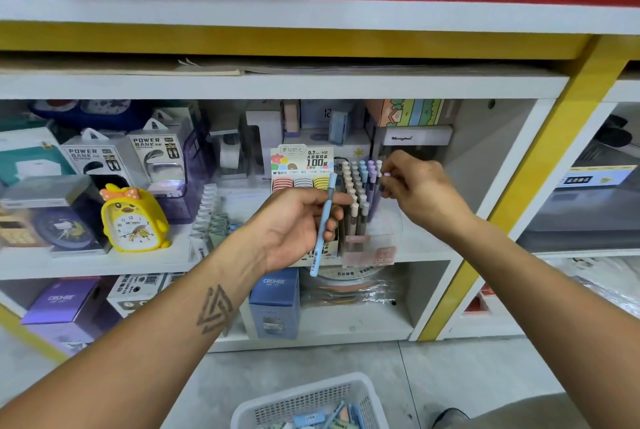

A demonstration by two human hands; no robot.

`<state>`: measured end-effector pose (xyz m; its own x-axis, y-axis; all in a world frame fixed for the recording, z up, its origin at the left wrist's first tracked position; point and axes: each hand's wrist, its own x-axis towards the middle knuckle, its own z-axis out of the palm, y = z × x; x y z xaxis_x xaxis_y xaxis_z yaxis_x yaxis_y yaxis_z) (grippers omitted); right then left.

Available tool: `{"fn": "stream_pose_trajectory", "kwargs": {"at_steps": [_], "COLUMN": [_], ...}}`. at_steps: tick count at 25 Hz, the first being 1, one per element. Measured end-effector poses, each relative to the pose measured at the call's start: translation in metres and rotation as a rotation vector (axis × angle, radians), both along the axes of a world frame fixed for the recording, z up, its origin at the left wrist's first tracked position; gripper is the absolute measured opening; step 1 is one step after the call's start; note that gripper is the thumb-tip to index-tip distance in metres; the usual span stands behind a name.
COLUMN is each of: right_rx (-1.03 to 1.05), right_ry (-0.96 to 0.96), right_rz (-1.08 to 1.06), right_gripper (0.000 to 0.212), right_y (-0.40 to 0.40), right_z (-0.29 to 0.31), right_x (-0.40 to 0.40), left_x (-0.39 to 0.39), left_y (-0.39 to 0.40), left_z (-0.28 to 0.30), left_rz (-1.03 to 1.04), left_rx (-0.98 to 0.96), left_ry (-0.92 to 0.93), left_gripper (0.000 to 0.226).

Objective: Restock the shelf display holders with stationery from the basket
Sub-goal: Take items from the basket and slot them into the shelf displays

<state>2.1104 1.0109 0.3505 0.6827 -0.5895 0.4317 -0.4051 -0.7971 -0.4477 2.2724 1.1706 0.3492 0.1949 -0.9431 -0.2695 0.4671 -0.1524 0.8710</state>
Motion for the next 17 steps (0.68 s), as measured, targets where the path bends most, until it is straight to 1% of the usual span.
{"fn": "stream_pose_trajectory", "kwargs": {"at_steps": [3, 5, 7, 8, 10, 12, 14, 15, 16, 17], "right_rx": [0.075, 0.018, -0.119, -0.136, -0.057, -0.065, -0.135, -0.148, -0.061, 0.133], "right_ry": [0.033, 0.053, 0.067, 0.069, 0.052, 0.123, 0.223, 0.197, 0.096, -0.055], "right_rz": [0.012, 0.009, -0.01, -0.024, -0.05, -0.067, -0.085, -0.09, -0.078, -0.032], "right_gripper": [0.006, 0.008, 0.017, 0.019, 0.018, 0.012, 0.018, 0.02, 0.021, 0.02], "right_y": [-0.002, -0.003, -0.004, -0.004, -0.004, -0.006, -0.006, -0.004, -0.001, 0.004], "right_z": [0.003, 0.004, 0.002, 0.0, -0.002, -0.003, -0.002, 0.002, 0.008, 0.014], "right_x": [0.001, 0.003, 0.007, 0.008, 0.01, 0.013, 0.013, 0.013, 0.012, 0.011], "left_x": [0.0, 0.0, 0.0, 0.001, 0.0, -0.001, -0.003, -0.004, -0.006, -0.007], "left_y": [0.0, -0.001, 0.0, 0.001, 0.001, 0.002, 0.003, 0.002, 0.001, 0.0], "left_z": [0.0, -0.001, -0.002, -0.002, -0.003, -0.002, -0.001, 0.0, 0.001, 0.002], "left_rz": [0.012, 0.016, 0.02, 0.021, 0.011, 0.01, 0.02, 0.025, 0.032, 0.045], "left_rx": [-0.016, -0.028, -0.06, -0.082, -0.126, -0.161, -0.192, -0.207, -0.223, -0.238], "left_ry": [0.001, 0.002, -0.002, -0.009, -0.026, -0.045, -0.085, -0.11, -0.129, -0.14], "left_gripper": [0.033, 0.032, 0.031, 0.03, 0.028, 0.03, 0.031, 0.033, 0.034, 0.037]}}
